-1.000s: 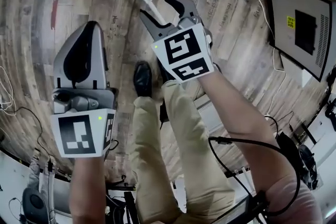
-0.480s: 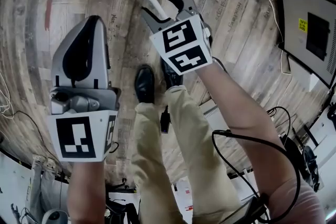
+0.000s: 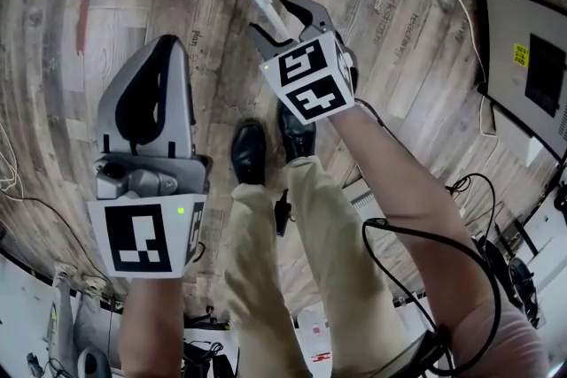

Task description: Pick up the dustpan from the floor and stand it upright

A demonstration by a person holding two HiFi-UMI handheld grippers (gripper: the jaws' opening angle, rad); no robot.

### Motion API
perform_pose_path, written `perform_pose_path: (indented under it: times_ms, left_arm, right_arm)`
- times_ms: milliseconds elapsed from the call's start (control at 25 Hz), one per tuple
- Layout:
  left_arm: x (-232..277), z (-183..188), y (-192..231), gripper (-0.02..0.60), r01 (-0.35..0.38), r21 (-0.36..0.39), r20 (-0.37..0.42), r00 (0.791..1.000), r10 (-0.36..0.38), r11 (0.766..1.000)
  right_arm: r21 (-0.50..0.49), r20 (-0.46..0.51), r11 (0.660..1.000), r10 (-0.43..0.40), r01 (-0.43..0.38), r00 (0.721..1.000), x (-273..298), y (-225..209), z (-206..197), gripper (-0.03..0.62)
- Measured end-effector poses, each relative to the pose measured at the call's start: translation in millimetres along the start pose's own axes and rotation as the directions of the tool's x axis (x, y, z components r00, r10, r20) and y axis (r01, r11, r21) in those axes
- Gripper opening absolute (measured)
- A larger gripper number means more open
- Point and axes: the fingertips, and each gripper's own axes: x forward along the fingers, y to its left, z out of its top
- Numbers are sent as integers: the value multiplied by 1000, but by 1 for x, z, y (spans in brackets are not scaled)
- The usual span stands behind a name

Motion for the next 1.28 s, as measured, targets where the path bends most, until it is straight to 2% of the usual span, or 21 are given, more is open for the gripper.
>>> perform_pose_path:
  times_ms: [920, 1280]
  left_arm:
    - [27, -25, 10, 15, -5, 3, -13, 1000, 5, 1000]
    - [34, -32, 13, 15, -8, 1, -30, 1000, 8, 1000]
  right_arm:
    - [19, -85, 1000, 24, -23, 996, 56, -11, -42, 224]
    - [28, -107, 999, 29, -26, 994, 73, -12, -49, 189]
